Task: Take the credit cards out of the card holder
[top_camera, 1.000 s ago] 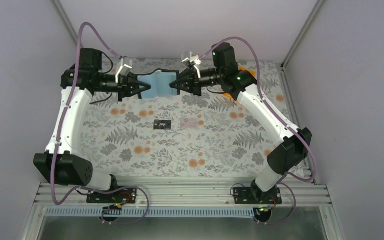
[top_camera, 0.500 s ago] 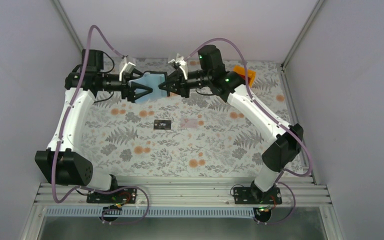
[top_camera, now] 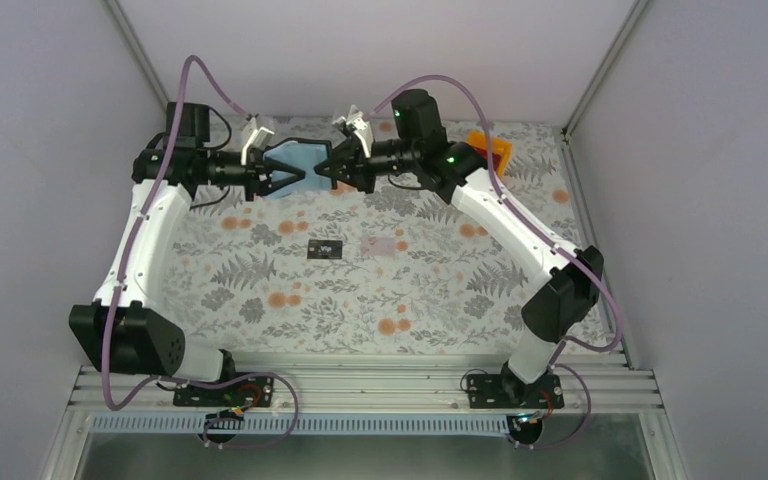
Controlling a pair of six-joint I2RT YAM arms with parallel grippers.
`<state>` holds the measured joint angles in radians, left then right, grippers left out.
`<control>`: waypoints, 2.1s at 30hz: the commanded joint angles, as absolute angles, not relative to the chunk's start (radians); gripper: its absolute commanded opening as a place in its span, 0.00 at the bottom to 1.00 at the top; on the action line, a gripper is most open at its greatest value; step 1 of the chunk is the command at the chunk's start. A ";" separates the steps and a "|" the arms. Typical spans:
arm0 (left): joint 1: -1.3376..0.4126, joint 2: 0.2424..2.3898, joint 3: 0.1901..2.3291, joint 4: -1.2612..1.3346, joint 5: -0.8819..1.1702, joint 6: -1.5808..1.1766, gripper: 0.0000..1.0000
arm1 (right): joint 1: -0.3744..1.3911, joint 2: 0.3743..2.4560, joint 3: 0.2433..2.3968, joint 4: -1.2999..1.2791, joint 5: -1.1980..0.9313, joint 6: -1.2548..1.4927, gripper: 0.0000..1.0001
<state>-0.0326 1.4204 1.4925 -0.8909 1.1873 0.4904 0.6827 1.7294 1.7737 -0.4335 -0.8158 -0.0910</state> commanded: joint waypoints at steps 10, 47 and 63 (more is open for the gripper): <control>-0.026 1.408 1.514 -0.974 1.308 0.630 0.02 | 0.618 1.674 1.750 -0.426 -0.869 -0.103 0.41; -0.026 1.405 1.517 -1.079 1.392 0.770 0.10 | 0.657 1.764 1.801 -0.405 -0.965 -0.064 0.04; -0.028 1.414 1.416 -0.725 0.972 0.356 1.00 | 0.745 1.756 1.837 -0.386 -0.455 0.148 0.04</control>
